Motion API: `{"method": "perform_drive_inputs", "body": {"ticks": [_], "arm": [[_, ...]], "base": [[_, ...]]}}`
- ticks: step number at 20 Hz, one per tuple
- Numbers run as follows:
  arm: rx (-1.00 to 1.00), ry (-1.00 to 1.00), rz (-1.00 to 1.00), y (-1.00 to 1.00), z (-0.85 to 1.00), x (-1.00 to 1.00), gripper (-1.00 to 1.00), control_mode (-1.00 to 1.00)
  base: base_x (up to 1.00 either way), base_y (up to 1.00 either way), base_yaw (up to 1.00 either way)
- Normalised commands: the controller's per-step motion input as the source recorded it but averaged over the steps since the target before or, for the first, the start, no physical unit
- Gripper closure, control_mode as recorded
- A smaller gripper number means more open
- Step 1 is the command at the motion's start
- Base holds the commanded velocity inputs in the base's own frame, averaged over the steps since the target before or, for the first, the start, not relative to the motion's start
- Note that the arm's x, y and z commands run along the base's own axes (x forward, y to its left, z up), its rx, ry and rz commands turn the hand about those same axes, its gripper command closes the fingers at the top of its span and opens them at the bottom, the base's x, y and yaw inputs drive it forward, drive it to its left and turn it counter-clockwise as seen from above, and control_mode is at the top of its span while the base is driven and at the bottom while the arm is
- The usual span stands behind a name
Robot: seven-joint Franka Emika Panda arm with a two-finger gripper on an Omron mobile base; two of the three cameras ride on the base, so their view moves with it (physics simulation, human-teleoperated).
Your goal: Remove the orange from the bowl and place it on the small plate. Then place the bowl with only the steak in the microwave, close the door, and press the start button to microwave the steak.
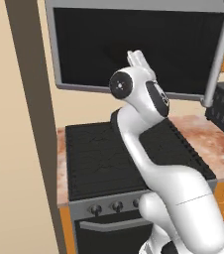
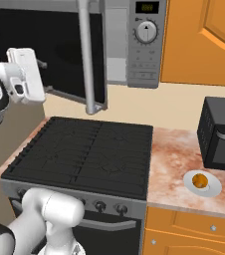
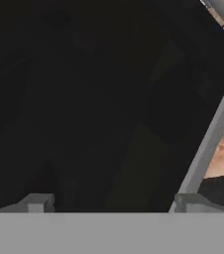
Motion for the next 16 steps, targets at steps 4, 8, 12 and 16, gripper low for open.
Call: {"method": "perform_drive_inputs", "body": {"ticks": [4, 8, 12, 16], "arm": [[0.24, 0.00, 0.22, -0.47, 0.09, 0.76, -1.00, -1.00], [0.19, -0.02, 0.25, -0.29, 0.09, 0.35, -1.00, -1.00], [0.17, -0.02, 0.23, -0.22, 0.12, 0.37, -1.00, -1.00], [0.17, 0.00, 0.22, -0.21, 0.10, 0.43, -1.00, -1.00]], "base": [[0.00, 0.00, 0.00], [0.00, 0.00, 0.00], [0.00, 0.00, 0.00], [0.00, 0.00, 0.00]]}}
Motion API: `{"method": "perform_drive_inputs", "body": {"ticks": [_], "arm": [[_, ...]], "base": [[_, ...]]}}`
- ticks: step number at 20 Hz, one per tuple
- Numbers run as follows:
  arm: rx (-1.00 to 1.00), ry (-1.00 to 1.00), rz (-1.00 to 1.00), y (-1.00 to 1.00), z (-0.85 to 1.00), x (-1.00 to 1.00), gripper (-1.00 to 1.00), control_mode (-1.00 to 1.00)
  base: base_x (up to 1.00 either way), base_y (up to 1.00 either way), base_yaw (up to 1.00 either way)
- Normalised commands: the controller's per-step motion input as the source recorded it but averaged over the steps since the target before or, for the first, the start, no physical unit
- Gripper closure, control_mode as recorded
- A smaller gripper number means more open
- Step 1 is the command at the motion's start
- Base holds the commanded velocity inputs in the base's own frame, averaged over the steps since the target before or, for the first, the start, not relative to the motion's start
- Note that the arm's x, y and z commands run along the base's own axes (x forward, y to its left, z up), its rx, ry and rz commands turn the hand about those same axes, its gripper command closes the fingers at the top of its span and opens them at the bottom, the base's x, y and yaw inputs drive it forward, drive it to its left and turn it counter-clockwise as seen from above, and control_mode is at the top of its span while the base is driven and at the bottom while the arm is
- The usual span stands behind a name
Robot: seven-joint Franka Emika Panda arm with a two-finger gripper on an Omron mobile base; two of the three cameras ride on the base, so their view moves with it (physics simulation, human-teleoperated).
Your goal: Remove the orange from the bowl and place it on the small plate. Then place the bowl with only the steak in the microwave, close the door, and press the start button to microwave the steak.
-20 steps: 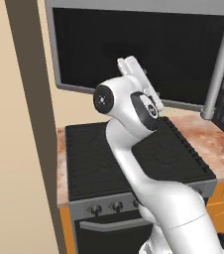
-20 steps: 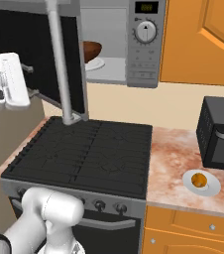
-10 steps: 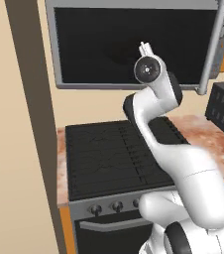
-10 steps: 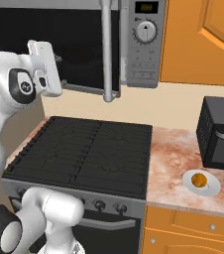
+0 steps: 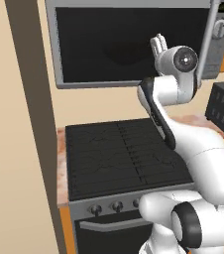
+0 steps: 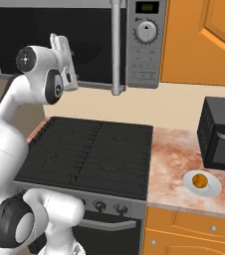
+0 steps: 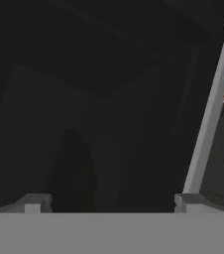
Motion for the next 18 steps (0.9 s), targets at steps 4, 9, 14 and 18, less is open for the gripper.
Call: {"method": "perform_drive_inputs", "body": {"ticks": [4, 9, 14, 18], "arm": [[0.15, 0.00, 0.22, -0.19, 0.00, 0.50, -1.00, -1.00], [0.16, 0.00, 0.21, -0.14, 0.00, 0.58, -1.00, -1.00], [0.12, 0.00, 0.19, -0.01, -0.01, 0.54, -1.00, -1.00], [0.09, 0.00, 0.14, -0.21, -0.03, 0.01, -1.00, -1.00]], "base": [[0.00, 0.00, 0.00], [0.00, 0.00, 0.00], [0.00, 0.00, 0.00], [0.00, 0.00, 0.00]]}}
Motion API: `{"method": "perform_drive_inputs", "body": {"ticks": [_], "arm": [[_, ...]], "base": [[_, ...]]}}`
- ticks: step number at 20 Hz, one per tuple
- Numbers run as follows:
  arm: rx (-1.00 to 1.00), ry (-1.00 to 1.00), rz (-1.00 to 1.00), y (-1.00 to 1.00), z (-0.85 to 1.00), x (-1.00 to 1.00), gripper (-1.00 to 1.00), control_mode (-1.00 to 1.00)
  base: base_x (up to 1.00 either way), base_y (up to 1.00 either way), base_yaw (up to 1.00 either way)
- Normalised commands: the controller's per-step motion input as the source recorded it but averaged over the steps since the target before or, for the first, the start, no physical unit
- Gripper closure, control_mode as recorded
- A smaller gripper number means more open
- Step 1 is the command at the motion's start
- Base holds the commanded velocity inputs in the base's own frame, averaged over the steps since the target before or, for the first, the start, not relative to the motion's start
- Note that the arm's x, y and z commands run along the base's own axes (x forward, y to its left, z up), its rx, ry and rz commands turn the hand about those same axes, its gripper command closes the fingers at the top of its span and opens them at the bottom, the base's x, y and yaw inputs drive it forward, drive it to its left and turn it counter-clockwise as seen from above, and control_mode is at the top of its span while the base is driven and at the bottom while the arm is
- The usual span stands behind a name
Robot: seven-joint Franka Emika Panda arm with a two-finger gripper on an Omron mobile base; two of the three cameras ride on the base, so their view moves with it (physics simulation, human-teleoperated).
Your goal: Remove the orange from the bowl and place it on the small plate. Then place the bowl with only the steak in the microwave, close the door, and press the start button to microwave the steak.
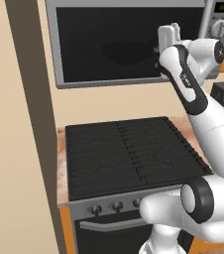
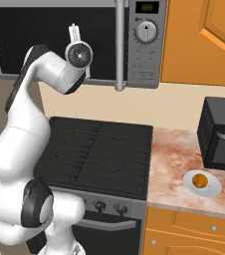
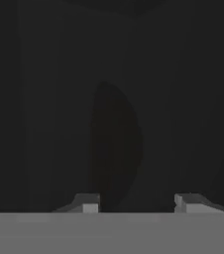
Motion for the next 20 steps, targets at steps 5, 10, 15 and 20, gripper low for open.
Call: {"method": "perform_drive_inputs", "body": {"ticks": [5, 10, 15, 20], "arm": [[0.11, -0.02, 0.01, -0.62, 0.09, -0.92, -1.00, -1.00], [0.13, 0.00, 0.00, -0.87, 0.03, -0.87, -1.00, -1.00], [0.11, 0.00, 0.00, -1.00, -0.12, -0.39, -1.00, -1.00], [0.04, 0.03, 0.00, -0.87, -0.22, -0.02, -1.00, -1.00]], "base": [[0.00, 0.00, 0.00], [0.00, 0.00, 0.00], [0.00, 0.00, 0.00], [0.00, 0.00, 0.00]]}}
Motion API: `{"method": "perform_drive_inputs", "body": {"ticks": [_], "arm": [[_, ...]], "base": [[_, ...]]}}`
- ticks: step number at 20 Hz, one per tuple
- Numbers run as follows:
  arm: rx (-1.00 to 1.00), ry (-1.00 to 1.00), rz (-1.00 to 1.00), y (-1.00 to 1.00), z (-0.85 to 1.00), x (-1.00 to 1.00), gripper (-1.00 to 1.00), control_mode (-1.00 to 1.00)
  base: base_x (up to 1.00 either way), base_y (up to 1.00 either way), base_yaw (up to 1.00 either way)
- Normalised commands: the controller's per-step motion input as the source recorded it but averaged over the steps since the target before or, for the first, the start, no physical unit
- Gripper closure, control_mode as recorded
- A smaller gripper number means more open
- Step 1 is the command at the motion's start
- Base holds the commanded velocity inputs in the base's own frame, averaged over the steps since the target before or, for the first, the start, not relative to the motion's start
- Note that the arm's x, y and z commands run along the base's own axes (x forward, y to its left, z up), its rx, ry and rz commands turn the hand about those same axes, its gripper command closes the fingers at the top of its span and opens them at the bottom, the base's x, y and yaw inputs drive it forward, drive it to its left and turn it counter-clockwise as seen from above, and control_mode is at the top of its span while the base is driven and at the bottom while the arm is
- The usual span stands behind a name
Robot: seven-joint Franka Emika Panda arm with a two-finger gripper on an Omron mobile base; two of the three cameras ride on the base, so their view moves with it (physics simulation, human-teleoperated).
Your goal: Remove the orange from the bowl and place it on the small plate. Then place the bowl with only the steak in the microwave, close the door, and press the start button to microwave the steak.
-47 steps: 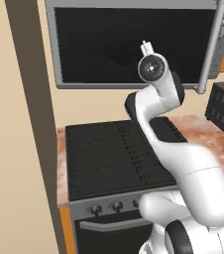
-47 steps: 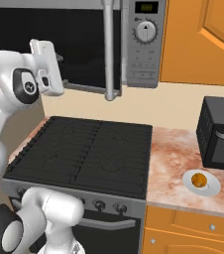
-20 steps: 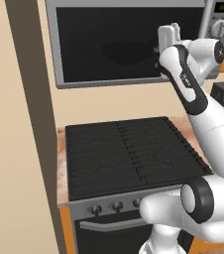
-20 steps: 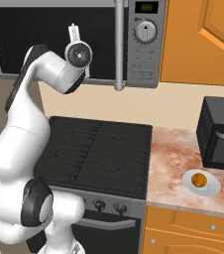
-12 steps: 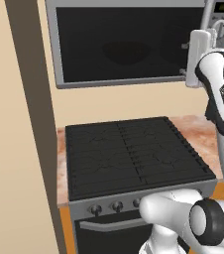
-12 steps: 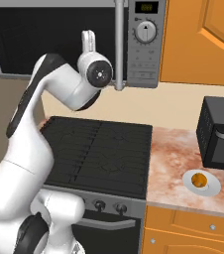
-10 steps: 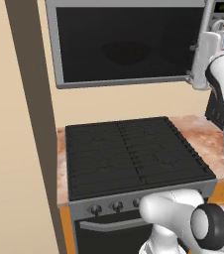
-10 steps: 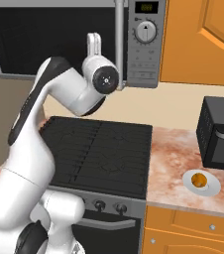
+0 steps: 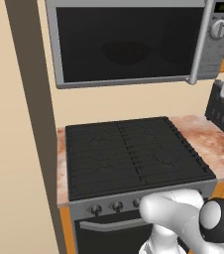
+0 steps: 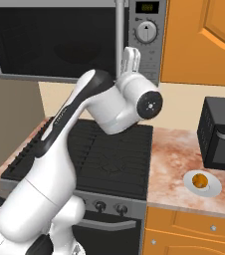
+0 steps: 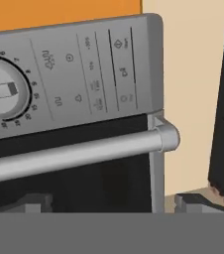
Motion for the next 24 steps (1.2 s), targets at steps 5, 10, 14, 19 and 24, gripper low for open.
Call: {"method": "perform_drive_inputs", "body": {"ticks": [5, 10, 14, 19, 24], "arm": [[0.00, 0.07, 0.00, -0.54, -0.26, 0.01, -1.00, -1.00], [0.00, 0.07, 0.00, -0.43, -0.27, 0.00, -1.00, -1.00], [0.00, 0.09, 0.00, 0.16, -0.55, 0.03, -1.00, -1.00], [0.00, 0.09, 0.00, 0.28, -0.38, 0.20, -1.00, -1.00], [0.00, 0.09, 0.00, 0.07, -0.04, 0.29, -1.00, -1.00]], "base": [[0.00, 0.00, 0.00], [0.00, 0.00, 0.00], [0.00, 0.00, 0.00], [0.00, 0.00, 0.00], [0.00, 0.00, 0.00]]}}
